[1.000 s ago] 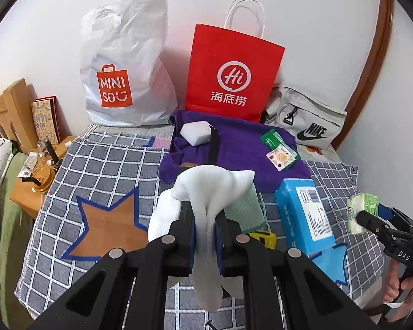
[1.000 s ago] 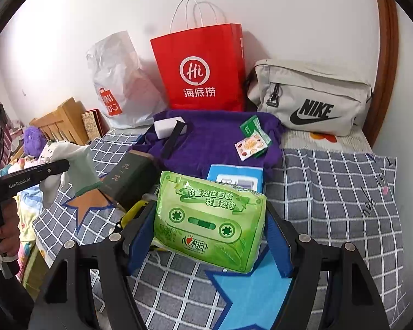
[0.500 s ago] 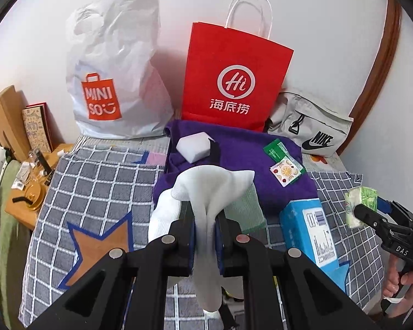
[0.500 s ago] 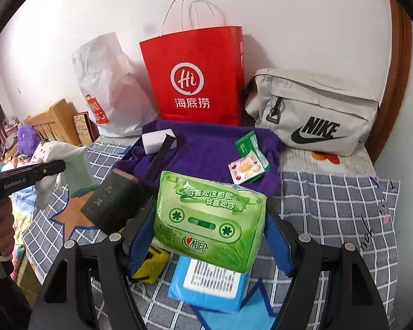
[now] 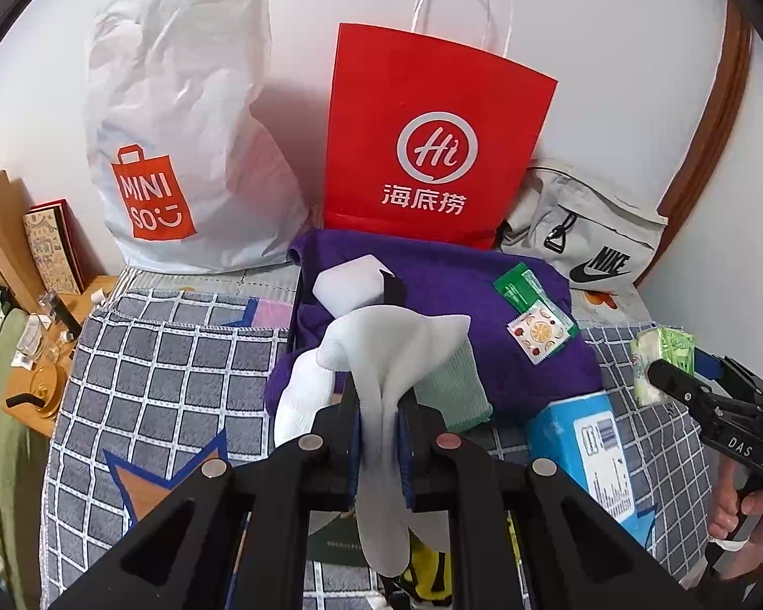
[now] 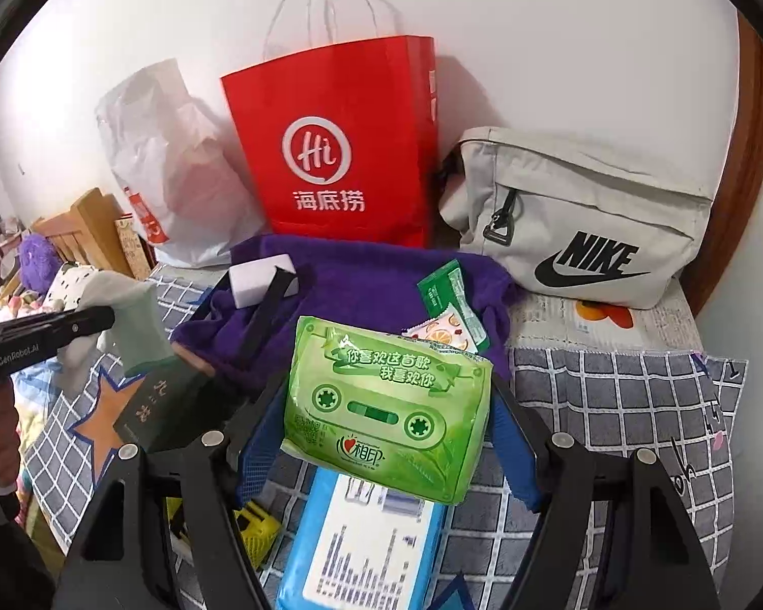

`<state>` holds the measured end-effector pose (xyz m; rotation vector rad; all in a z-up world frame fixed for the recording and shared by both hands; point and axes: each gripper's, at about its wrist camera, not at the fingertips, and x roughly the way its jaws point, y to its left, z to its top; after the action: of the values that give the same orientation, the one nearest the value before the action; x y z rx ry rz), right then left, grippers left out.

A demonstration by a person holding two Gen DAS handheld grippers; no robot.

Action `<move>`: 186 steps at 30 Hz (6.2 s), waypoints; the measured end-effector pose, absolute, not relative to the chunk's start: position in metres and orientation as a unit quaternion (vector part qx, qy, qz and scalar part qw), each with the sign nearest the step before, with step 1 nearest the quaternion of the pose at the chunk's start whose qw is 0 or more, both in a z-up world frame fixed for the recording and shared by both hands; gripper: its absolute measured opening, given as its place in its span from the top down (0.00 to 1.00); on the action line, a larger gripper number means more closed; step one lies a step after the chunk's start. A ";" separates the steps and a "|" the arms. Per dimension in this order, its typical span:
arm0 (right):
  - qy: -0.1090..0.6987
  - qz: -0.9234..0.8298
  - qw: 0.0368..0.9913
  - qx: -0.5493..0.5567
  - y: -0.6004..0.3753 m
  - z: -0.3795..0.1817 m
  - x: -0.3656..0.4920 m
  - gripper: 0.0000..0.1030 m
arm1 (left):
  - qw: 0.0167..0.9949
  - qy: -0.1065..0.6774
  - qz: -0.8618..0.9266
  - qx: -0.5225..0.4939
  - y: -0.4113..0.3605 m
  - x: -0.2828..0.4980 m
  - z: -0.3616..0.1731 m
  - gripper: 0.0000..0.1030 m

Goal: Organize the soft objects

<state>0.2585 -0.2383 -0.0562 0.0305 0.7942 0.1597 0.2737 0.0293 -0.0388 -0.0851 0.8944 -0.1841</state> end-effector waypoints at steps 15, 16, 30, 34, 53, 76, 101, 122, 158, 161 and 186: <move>0.387 0.078 0.919 0.019 -0.234 -0.062 0.325 0.29 | 0.894 0.440 -0.082 -0.026 0.023 0.319 -0.048 0.88; 0.389 0.080 0.917 0.018 -0.233 -0.063 0.330 0.29 | 0.893 0.441 -0.083 -0.026 0.022 0.322 -0.050 0.88; 0.439 0.082 0.895 0.015 -0.239 -0.112 0.363 0.29 | 0.882 0.459 -0.108 -0.007 -0.004 0.362 -0.077 0.88; 0.451 0.083 0.889 0.021 -0.241 -0.121 0.367 0.29 | 0.879 0.463 -0.116 -0.003 -0.010 0.371 -0.085 0.88; 0.501 0.090 0.861 0.011 -0.233 -0.165 0.388 0.29 | 0.859 0.489 -0.144 0.040 -0.040 0.404 -0.125 0.87; 0.447 0.056 0.893 0.010 -0.240 -0.130 0.380 0.11 | 0.870 0.478 -0.121 0.030 -0.027 0.391 -0.115 0.37; 0.433 0.195 0.879 -0.025 -0.121 -0.121 0.181 0.11 | 0.898 0.427 -0.106 -0.007 0.036 0.254 -0.068 0.37; 0.484 0.193 0.846 -0.114 -0.076 -0.186 0.205 0.21 | 0.889 0.449 -0.070 -0.058 0.100 0.226 -0.113 0.37; 0.463 0.158 0.872 0.023 -0.194 -0.153 0.078 0.93 | 0.878 0.467 -0.095 -0.033 0.047 0.139 -0.125 0.37; 0.472 0.143 0.869 0.032 -0.207 -0.165 0.078 0.92 | 0.872 0.478 -0.107 -0.020 0.034 0.135 -0.133 0.38; 0.492 0.093 0.860 0.102 -0.216 -0.185 0.079 0.24 | 0.867 0.480 -0.133 -0.026 0.041 0.112 -0.135 0.95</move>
<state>0.0788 -0.2157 -0.1854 0.2136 1.0329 0.1949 0.1121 0.0411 -0.1347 -0.0555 1.0051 -0.2789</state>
